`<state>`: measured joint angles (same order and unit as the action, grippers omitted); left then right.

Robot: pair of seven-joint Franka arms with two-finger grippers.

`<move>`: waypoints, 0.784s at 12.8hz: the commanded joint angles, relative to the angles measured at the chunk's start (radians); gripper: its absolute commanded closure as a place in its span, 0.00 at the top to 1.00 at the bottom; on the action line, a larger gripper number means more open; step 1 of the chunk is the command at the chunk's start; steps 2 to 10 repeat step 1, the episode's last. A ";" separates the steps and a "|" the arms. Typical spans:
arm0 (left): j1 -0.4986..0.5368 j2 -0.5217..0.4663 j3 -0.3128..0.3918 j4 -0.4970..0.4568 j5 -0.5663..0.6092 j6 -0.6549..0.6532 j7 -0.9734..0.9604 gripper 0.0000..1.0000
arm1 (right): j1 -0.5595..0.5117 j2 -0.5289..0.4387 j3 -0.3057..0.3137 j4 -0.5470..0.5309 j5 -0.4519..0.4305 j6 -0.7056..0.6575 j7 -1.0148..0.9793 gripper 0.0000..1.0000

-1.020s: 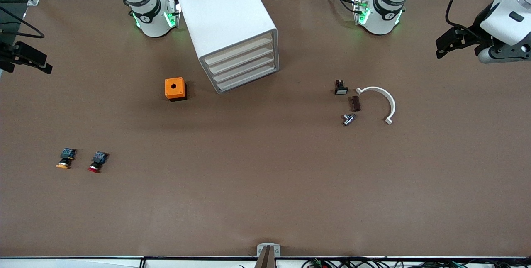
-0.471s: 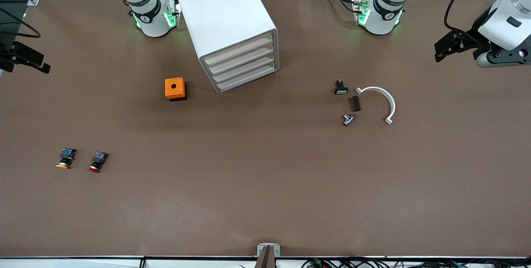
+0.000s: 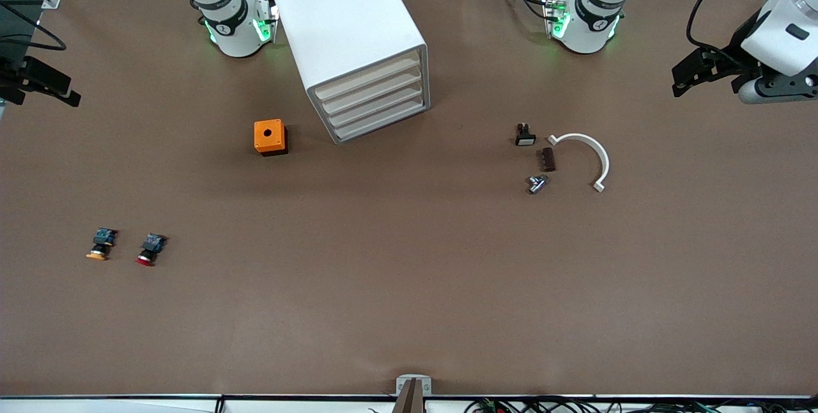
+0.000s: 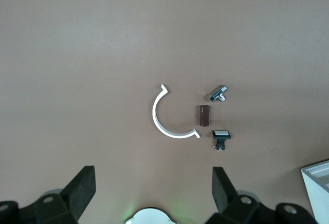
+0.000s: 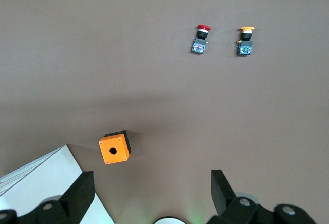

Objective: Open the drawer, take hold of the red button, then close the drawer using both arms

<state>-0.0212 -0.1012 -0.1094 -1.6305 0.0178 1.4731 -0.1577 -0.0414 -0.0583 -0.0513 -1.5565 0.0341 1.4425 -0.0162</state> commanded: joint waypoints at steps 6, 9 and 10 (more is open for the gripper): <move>0.003 0.011 0.004 0.027 -0.002 0.001 0.017 1.00 | -0.008 -0.029 0.007 -0.031 0.013 0.015 0.007 1.00; 0.003 0.011 0.004 0.027 -0.002 0.001 0.017 1.00 | -0.008 -0.029 0.007 -0.031 0.013 0.015 0.007 1.00; 0.003 0.011 0.004 0.027 -0.002 0.001 0.017 1.00 | -0.008 -0.029 0.007 -0.031 0.013 0.015 0.007 1.00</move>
